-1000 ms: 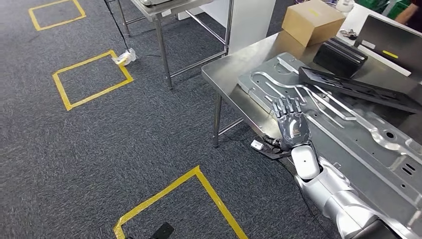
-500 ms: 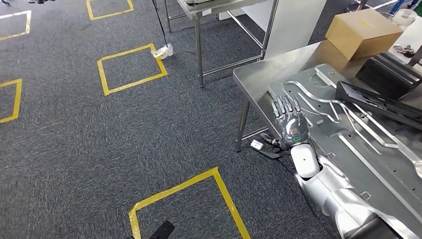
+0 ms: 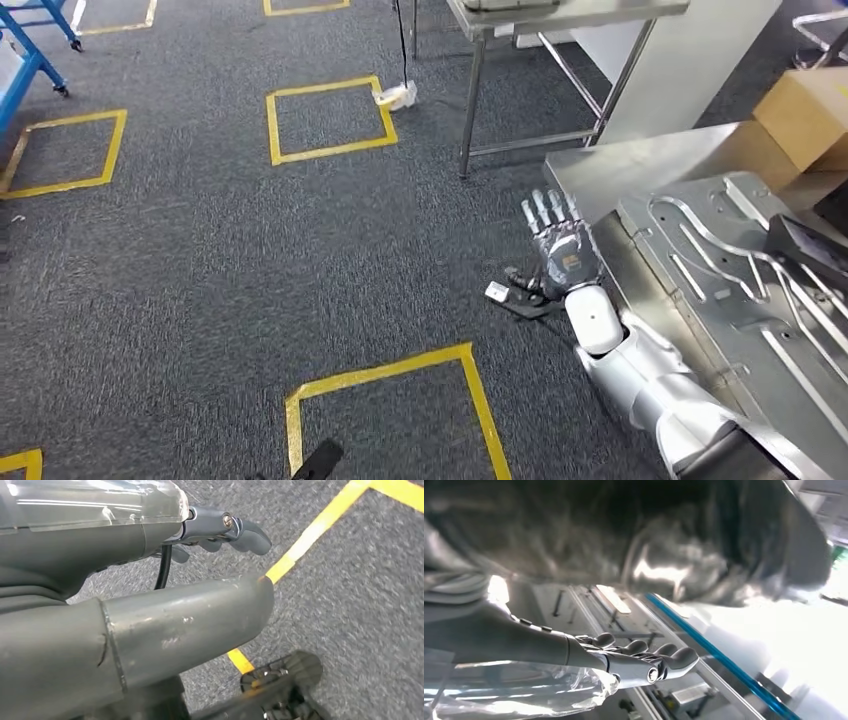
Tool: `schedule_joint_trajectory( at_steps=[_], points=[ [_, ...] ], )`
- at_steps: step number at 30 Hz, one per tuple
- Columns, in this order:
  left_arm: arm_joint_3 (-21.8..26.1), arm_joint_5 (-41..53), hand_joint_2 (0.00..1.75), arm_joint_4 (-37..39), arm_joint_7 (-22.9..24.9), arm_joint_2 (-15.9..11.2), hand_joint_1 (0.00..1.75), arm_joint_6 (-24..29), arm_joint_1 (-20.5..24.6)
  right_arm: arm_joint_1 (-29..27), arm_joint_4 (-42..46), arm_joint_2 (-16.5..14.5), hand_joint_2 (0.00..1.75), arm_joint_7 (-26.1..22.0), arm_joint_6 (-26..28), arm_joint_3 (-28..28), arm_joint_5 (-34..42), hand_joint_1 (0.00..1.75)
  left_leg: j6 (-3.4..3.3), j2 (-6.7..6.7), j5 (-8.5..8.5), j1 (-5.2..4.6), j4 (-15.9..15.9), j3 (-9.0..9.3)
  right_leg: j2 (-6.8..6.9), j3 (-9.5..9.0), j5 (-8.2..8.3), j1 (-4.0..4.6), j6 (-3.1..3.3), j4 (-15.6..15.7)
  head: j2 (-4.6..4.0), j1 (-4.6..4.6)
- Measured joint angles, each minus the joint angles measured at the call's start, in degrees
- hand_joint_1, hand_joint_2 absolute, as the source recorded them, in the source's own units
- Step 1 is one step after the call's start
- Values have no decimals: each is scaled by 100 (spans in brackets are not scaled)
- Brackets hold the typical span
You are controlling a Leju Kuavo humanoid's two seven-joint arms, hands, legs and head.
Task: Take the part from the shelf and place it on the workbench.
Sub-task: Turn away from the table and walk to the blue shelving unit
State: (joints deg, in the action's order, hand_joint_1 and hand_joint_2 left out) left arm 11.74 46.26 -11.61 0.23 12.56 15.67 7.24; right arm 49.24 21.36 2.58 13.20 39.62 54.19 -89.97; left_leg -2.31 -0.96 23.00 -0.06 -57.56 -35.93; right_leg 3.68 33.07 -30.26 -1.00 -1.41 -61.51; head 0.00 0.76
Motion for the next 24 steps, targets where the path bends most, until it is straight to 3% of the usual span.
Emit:
schedule_joint_trajectory(
  at_steps=[1,3,4,5,7,9,11,12,13,15,17,19,20,21,24],
  points=[
    [3,0,0,0,-3,5,0,5,8,-10,-7,-8,0,-8,-2,3,0,0,-27,58,-8,6,11,7,-176,152,-174,-12,-6,-326,0,-2],
    [9,1,0,0,-5,12,0,9,22,-48,-31,-21,0,-23,-5,8,0,0,-56,206,-9,2,6,5,-337,543,-474,-15,-8,-1086,0,-6],
    [13,0,0,0,-6,15,0,12,15,-68,-45,-23,0,-27,-7,10,1,0,-58,295,-8,-1,-3,5,-357,675,-493,-16,-9,-1298,0,-5],
    [18,0,0,0,-7,15,0,17,5,-82,-56,-30,0,-35,-5,11,3,0,-56,387,-4,-1,-18,5,-367,710,-391,-19,-5,-1290,0,-6],
    [26,1,0,0,-13,16,0,30,-10,-90,-70,-50,0,-75,2,10,46,0,-35,560,17,4,-66,4,-467,494,51,-30,17,-680,0,-6],
    [33,1,0,0,-23,22,0,44,-9,-115,-82,-74,0,-160,13,-18,170,0,13,703,41,6,-122,-29,-716,228,327,-46,37,-31,0,-3],
    [42,2,0,0,-35,27,0,56,-15,-205,-90,-134,0,-294,21,-118,391,0,82,831,36,30,-136,-71,-815,147,334,-30,53,156,0,0],
    [50,1,0,0,-42,28,0,62,-29,-273,-90,-185,0,-396,20,-203,567,0,122,899,22,48,-124,-79,-754,130,344,-21,71,178,0,0],
    [62,-5,0,0,-50,28,0,69,-52,-366,-92,-236,0,-518,0,-312,815,0,154,874,27,56,-128,-87,-681,102,356,-18,103,210,0,0],
    [104,-38,0,0,-72,28,0,97,-87,-679,-98,-336,0,-820,-105,-634,1511,0,193,576,169,39,-336,-171,-530,15,380,-19,179,297,0,22],
    [169,-99,0,0,-118,26,0,154,-102,-1207,-136,-405,0,-1088,-295,-1174,2390,0,210,239,510,27,-958,-449,-342,-57,365,7,229,345,0,42],
    [241,-166,0,0,-172,26,0,226,-144,-1814,-252,-464,0,-1190,-691,-1804,3263,0,236,162,783,37,-1621,-770,-120,-87,324,23,242,345,0,43],
    [278,-194,0,0,-187,23,0,256,-185,-2103,-324,-485,0,-1185,-915,-2072,3602,0,251,147,790,46,-1734,-825,-22,-93,301,24,239,340,0,43],
    [313,-217,0,0,-199,17,0,284,-231,-2381,-395,-506,0,-1188,-1105,-2340,3882,0,263,127,694,56,-1627,-763,60,-101,278,22,229,332,0,44],
    [408,-241,0,0,-219,-6,0,327,-326,-3045,-536,-539,0,-1245,-1307,-3105,4238,0,252,-94,246,49,-529,-159,242,-146,189,20,165,294,0,44]
  ],
)
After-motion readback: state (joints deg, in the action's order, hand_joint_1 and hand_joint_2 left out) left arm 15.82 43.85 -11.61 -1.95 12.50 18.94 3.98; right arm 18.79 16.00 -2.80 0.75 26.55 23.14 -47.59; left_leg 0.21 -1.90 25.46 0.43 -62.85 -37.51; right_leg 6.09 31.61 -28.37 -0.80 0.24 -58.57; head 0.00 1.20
